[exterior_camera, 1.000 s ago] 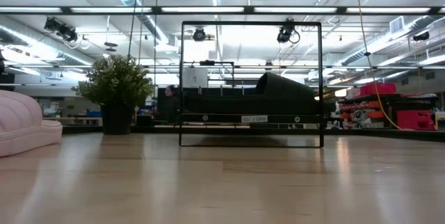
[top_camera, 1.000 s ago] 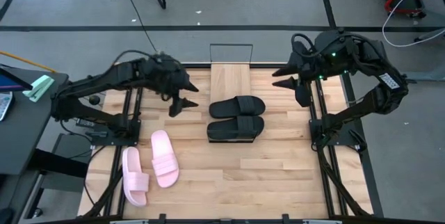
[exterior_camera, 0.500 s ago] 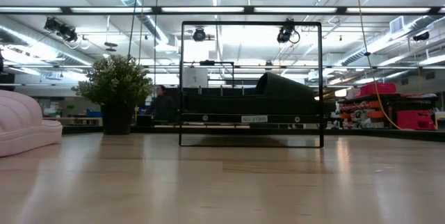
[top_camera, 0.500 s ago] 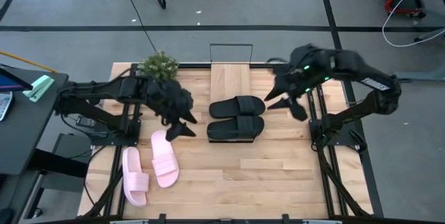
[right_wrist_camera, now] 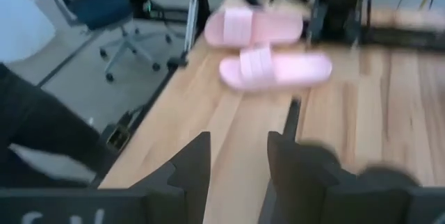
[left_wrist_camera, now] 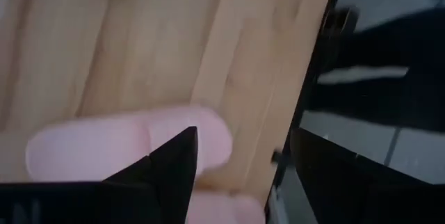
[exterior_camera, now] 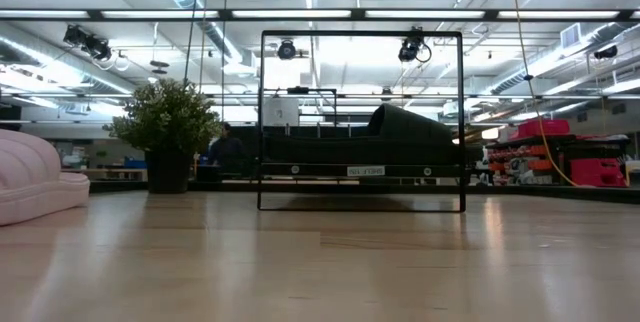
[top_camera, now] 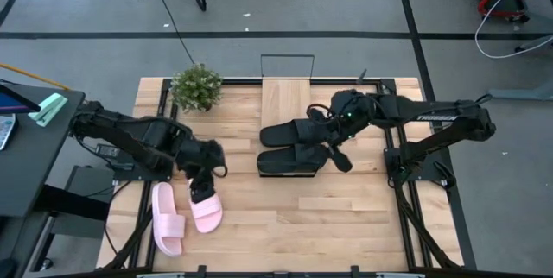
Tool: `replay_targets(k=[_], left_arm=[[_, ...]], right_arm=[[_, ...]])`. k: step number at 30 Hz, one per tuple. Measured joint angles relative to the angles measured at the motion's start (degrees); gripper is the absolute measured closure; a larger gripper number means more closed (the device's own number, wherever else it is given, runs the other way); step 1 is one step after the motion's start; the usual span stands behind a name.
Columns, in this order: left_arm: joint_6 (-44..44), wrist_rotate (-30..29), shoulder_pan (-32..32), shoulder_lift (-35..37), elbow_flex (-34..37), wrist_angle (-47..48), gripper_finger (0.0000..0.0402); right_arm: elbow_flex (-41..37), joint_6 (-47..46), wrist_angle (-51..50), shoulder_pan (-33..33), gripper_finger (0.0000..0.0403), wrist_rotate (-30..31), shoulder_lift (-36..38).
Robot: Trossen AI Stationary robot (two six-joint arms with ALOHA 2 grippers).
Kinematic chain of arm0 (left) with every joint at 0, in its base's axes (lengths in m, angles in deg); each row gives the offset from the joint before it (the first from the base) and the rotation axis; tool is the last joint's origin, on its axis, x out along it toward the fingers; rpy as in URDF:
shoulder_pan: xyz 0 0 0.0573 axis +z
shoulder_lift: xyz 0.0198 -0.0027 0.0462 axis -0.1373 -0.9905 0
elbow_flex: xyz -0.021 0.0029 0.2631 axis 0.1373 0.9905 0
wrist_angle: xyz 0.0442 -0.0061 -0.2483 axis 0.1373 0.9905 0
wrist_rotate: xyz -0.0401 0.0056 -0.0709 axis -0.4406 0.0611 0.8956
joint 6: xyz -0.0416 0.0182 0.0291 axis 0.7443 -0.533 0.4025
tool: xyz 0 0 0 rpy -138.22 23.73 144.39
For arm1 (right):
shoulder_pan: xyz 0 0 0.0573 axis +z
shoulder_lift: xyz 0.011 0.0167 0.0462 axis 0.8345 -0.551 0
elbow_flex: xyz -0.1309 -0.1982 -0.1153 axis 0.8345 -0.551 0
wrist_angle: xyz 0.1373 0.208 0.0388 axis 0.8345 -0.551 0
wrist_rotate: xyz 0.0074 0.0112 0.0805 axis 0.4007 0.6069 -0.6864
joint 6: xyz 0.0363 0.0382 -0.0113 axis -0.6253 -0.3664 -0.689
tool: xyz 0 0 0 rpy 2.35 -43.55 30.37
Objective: Pick and place slides into the shelf
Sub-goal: Put the right pink slipper on the shelf
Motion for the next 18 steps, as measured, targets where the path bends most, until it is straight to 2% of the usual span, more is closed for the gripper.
replay_targets(k=[4,8,18], left_arm=[[-0.7,0.21,-1.18,-0.02,0.0,4.14,0.0178],[-2.79,-0.18,-0.27,-0.02,0.0,4.35,0.0188],[-6.03,-1.93,0.93,0.0,0.0,5.65,0.0194]], right_arm=[[-2.31,-2.38,10.81,0.36,0.0255,0.95,-0.43],[-2.35,-5.35,16.96,0.31,0.0255,1.49,-1.83],[-2.11,-7.68,18.31,0.32,0.0255,2.95,-5.59]])
